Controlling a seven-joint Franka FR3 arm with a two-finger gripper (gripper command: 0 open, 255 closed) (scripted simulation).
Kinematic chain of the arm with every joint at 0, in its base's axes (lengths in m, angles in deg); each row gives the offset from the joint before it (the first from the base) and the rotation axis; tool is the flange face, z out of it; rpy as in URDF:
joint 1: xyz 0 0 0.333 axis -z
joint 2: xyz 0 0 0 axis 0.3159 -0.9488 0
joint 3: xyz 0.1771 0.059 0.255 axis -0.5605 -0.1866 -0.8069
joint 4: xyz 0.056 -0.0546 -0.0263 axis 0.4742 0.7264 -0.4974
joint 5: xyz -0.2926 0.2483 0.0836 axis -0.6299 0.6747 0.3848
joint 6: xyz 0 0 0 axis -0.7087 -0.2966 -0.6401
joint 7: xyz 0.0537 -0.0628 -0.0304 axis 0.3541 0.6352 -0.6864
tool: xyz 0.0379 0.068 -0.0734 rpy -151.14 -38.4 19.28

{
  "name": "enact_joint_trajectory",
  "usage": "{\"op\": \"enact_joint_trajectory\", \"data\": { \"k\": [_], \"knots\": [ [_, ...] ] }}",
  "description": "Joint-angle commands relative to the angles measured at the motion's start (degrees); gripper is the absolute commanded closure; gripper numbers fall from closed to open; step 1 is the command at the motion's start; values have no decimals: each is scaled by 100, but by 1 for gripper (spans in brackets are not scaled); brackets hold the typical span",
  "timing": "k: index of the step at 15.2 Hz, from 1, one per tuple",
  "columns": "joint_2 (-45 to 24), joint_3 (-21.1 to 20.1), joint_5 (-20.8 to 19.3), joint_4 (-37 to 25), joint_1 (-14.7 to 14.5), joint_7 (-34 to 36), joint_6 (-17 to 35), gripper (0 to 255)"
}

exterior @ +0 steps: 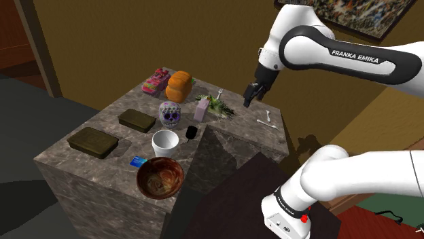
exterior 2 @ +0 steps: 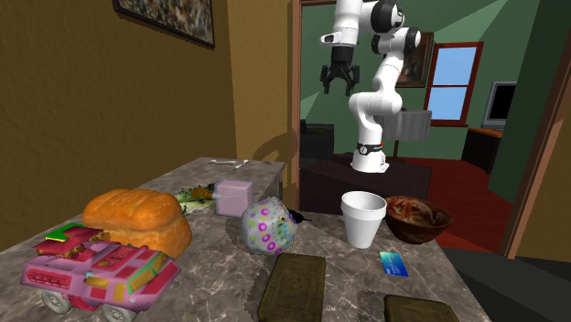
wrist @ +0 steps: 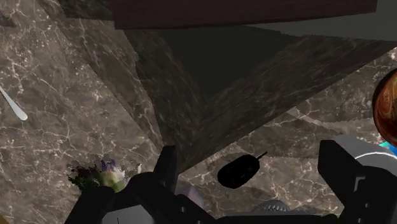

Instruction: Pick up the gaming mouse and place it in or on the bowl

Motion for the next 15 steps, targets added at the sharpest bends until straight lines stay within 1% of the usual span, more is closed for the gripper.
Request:
{"op": "enact_joint_trajectory", "data": {
  "k": [1, 8, 15],
  "knots": [
    [-245, -92, 82, 188, 52, 317, 460, 0],
    [-1401, -396, 258, 469, 251, 1345, 1963, 0],
    [-2903, -639, 197, 300, 478, 2409, 3371, 0]
  ]
}}
